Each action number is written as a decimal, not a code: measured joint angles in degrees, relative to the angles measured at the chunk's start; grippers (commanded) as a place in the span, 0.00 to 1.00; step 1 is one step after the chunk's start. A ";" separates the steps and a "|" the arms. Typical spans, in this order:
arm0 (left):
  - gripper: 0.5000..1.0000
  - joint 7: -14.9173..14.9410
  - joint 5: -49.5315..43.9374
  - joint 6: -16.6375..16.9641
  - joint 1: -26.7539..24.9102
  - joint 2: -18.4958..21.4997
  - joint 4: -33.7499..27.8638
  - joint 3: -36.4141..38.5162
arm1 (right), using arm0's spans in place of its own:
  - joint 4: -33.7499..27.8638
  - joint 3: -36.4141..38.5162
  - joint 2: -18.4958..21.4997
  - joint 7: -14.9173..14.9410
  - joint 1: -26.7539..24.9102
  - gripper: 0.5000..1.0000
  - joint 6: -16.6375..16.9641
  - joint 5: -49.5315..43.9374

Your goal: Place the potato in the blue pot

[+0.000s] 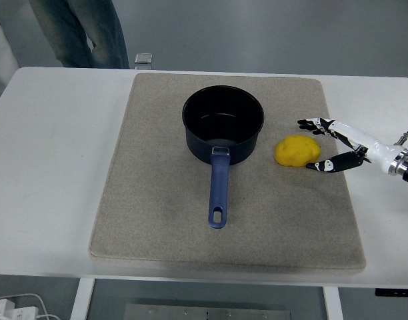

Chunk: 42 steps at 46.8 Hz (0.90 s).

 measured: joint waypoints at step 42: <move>1.00 0.00 0.00 0.00 0.00 0.00 0.00 0.00 | -0.18 -0.21 2.42 -0.20 0.35 0.51 0.09 -0.15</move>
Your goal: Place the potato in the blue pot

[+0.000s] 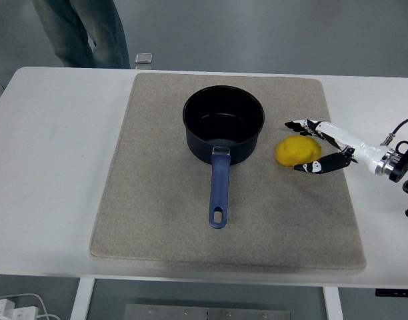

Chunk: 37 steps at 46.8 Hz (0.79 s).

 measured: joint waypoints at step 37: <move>1.00 0.00 0.00 0.00 0.00 0.00 0.00 0.00 | -3.35 -2.02 1.77 0.10 1.03 0.00 0.79 -0.75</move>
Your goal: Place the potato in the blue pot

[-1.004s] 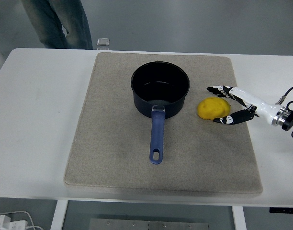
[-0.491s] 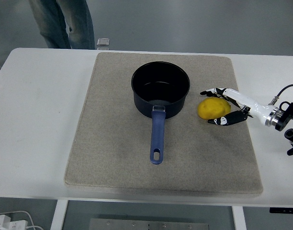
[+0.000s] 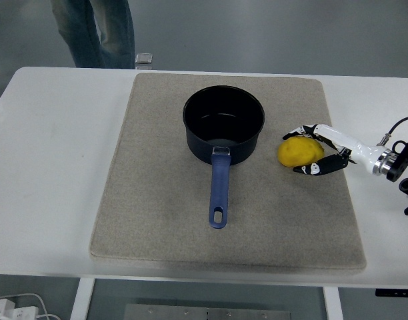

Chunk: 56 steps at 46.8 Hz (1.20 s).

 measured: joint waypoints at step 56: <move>1.00 0.00 0.00 0.00 0.00 0.00 0.00 0.00 | -2.88 0.84 -5.96 0.10 8.41 0.00 6.77 7.30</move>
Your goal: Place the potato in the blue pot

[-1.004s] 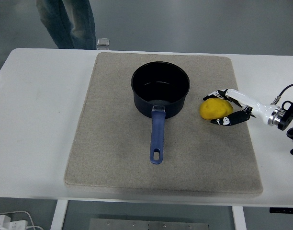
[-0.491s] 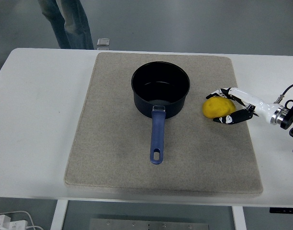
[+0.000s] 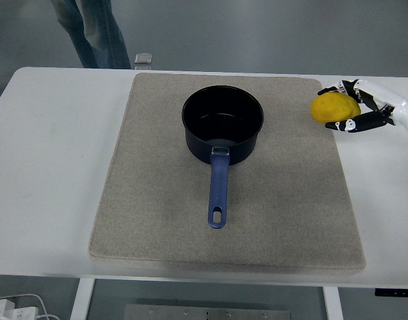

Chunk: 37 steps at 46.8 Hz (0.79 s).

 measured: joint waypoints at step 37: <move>1.00 0.01 0.01 0.01 0.02 0.00 0.01 0.00 | -0.04 -0.79 7.97 -1.46 10.65 0.00 1.20 -0.26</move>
